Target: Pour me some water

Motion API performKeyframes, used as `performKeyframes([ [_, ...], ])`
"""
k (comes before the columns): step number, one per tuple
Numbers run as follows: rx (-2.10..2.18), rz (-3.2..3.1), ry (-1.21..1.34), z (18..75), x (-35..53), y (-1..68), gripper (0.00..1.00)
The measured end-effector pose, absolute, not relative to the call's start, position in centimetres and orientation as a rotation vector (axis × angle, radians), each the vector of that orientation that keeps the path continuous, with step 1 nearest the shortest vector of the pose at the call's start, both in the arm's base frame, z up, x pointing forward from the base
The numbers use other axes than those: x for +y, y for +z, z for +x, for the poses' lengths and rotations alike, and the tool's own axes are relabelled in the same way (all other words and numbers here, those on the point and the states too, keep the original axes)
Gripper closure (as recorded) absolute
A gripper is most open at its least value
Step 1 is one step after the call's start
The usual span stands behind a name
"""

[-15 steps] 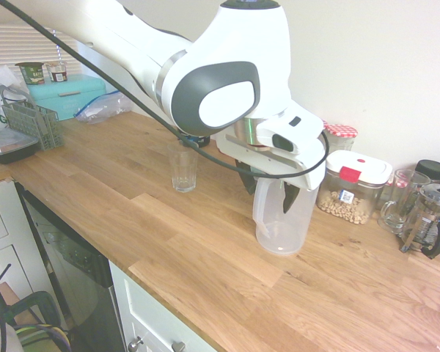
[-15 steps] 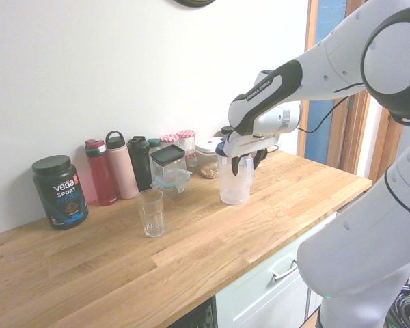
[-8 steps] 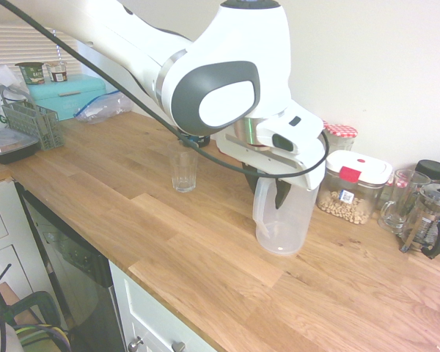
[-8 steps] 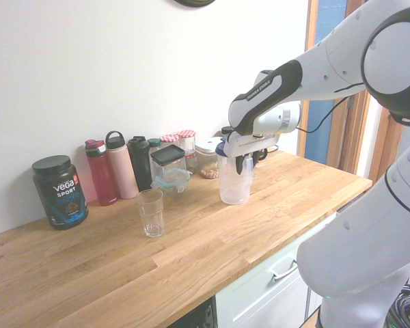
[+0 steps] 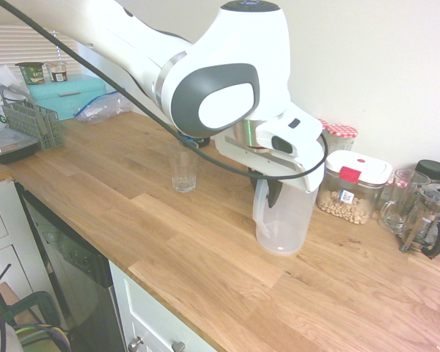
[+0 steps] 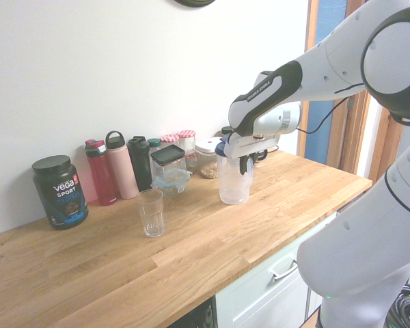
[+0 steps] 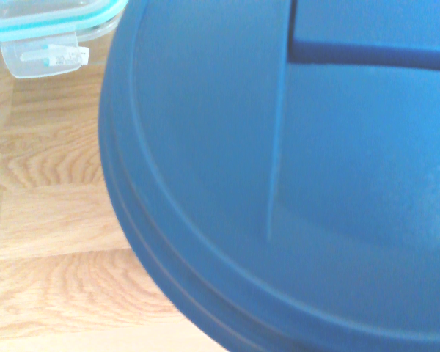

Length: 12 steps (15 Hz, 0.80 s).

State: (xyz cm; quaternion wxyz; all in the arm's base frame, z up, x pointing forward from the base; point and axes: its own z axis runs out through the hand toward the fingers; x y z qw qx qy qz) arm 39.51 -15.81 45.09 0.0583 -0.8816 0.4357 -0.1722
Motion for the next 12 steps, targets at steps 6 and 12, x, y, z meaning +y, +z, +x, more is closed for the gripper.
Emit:
performKeyframes([
  [6, 1.190, -2.784, -0.449, 37.1, -15.9, 49.7, 1.00],
  [12, 0.720, -3.038, -0.317, 32.3, -10.4, 57.3, 1.00],
])
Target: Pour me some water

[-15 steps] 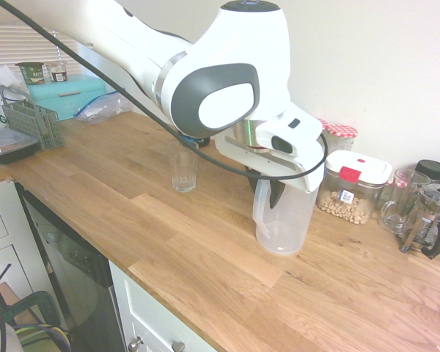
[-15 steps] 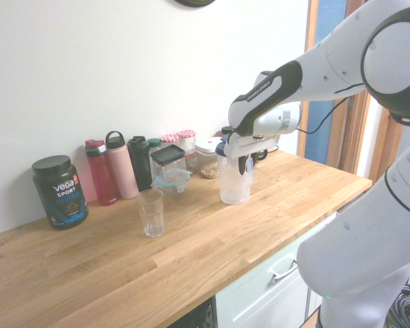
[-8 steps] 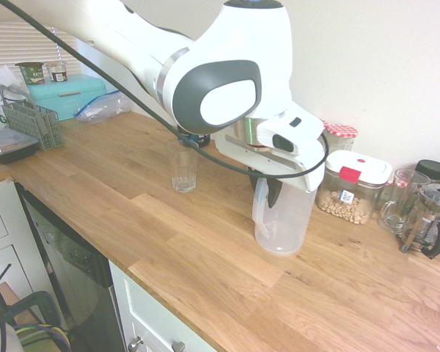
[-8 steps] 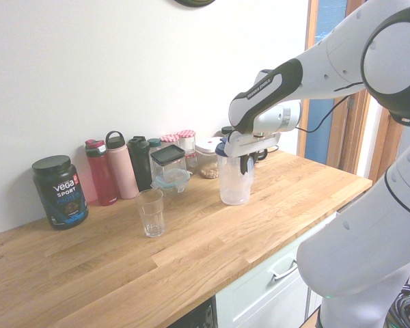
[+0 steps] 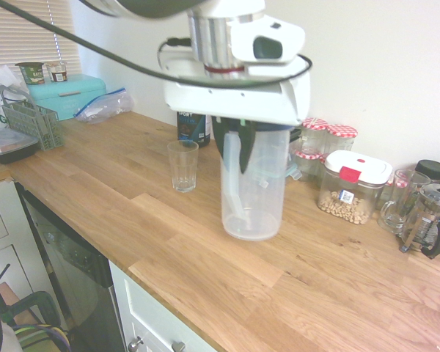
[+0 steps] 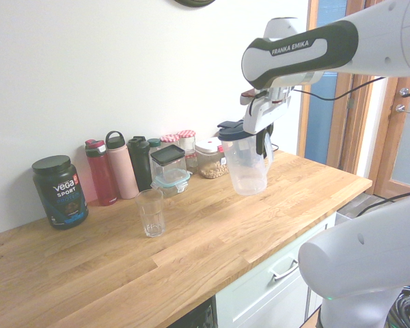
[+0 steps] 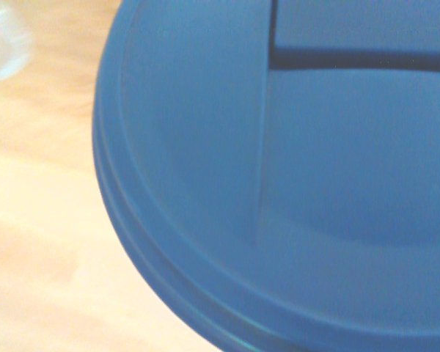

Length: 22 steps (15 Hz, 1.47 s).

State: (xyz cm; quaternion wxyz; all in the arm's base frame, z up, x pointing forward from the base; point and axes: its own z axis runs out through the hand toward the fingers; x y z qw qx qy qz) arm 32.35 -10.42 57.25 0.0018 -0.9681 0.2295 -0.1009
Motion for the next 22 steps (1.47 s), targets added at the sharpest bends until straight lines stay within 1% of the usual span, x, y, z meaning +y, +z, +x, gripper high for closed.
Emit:
performKeyframes([
  [6, 0.198, -3.209, -0.114, 36.7, 0.7, 57.3, 1.00],
  [9, -0.041, -3.290, 0.020, 39.7, 4.5, 57.4, 1.00],
  [17, -0.581, -3.535, 0.421, 47.3, 7.3, 57.0, 1.00],
  [22, -0.773, -3.628, 0.527, 50.6, 11.2, 54.6, 1.00],
])
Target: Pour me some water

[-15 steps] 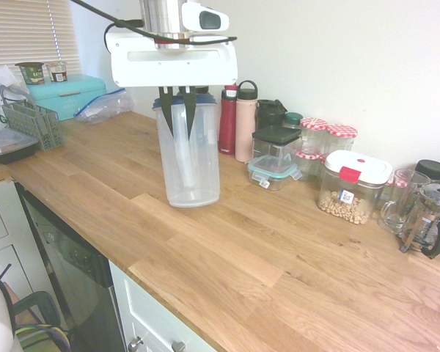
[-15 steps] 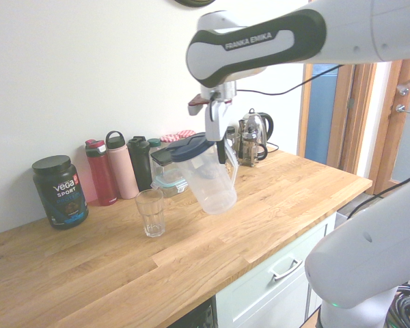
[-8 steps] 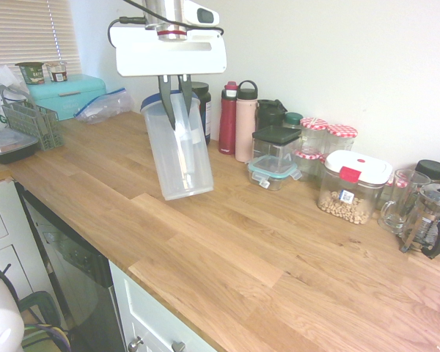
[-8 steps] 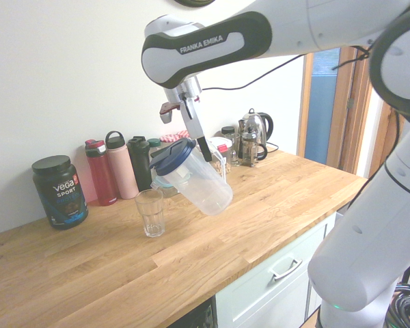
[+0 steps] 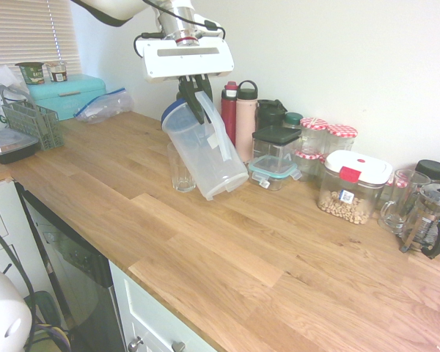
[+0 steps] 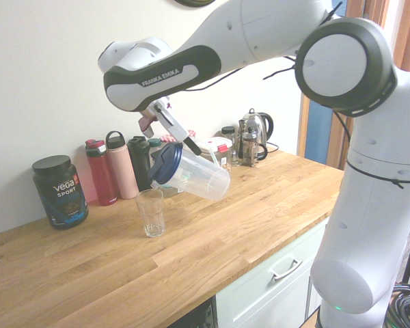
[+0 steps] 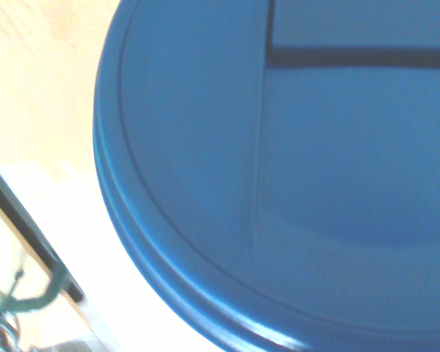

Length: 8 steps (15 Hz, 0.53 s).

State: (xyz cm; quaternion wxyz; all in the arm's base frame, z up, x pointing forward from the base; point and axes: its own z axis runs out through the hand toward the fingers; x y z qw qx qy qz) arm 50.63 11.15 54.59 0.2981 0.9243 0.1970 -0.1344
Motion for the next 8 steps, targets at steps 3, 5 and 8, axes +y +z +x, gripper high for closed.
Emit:
performKeyframes([
  [3, 0.532, 2.361, -0.357, 51.5, 12.0, 53.4, 1.00],
  [5, 0.542, 2.317, -0.359, 51.6, 12.8, 52.9, 1.00],
  [8, 0.549, 2.281, -0.351, 51.6, 13.7, 52.5, 1.00],
])
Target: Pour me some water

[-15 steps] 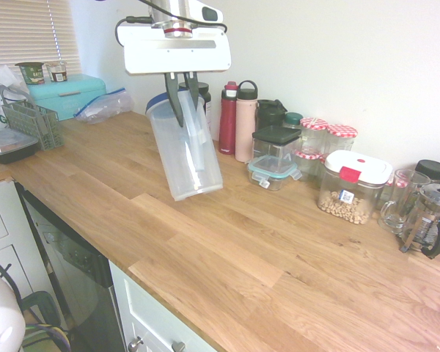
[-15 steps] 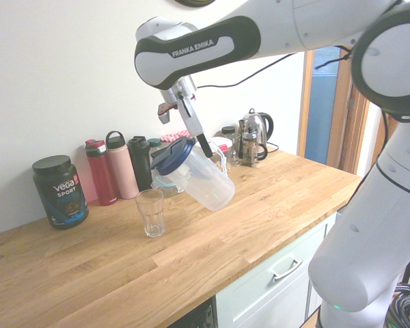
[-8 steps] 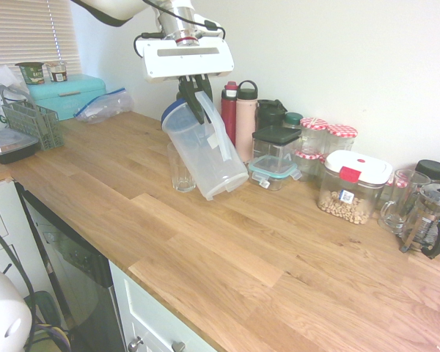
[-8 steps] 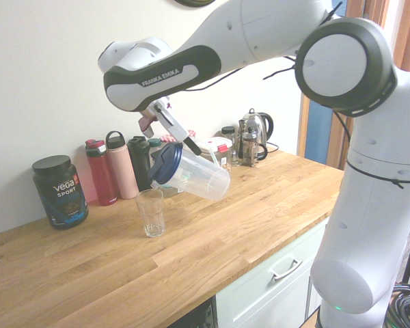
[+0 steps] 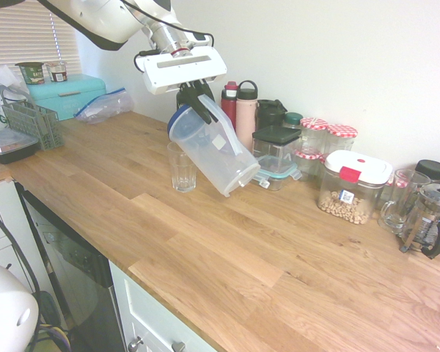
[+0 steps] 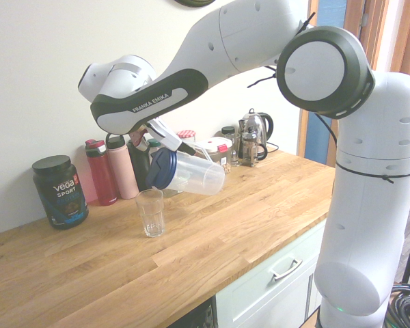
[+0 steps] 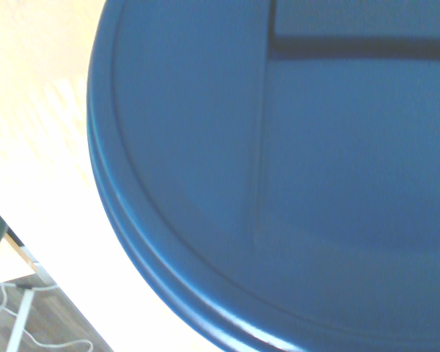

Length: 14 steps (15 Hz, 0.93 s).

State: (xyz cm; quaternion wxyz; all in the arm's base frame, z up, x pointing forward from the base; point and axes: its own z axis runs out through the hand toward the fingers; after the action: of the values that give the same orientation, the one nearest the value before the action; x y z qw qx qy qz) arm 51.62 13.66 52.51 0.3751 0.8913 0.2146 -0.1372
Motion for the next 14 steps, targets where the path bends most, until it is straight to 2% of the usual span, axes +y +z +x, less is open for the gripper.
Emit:
performKeyframes([
  [5, 0.547, 2.275, -0.348, 51.5, 14.1, 52.3, 1.00],
  [8, 0.519, 2.354, -0.297, 50.5, 13.2, 54.9, 1.00],
  [14, 0.212, 2.728, -0.182, 42.6, 0.7, 63.9, 1.00],
])
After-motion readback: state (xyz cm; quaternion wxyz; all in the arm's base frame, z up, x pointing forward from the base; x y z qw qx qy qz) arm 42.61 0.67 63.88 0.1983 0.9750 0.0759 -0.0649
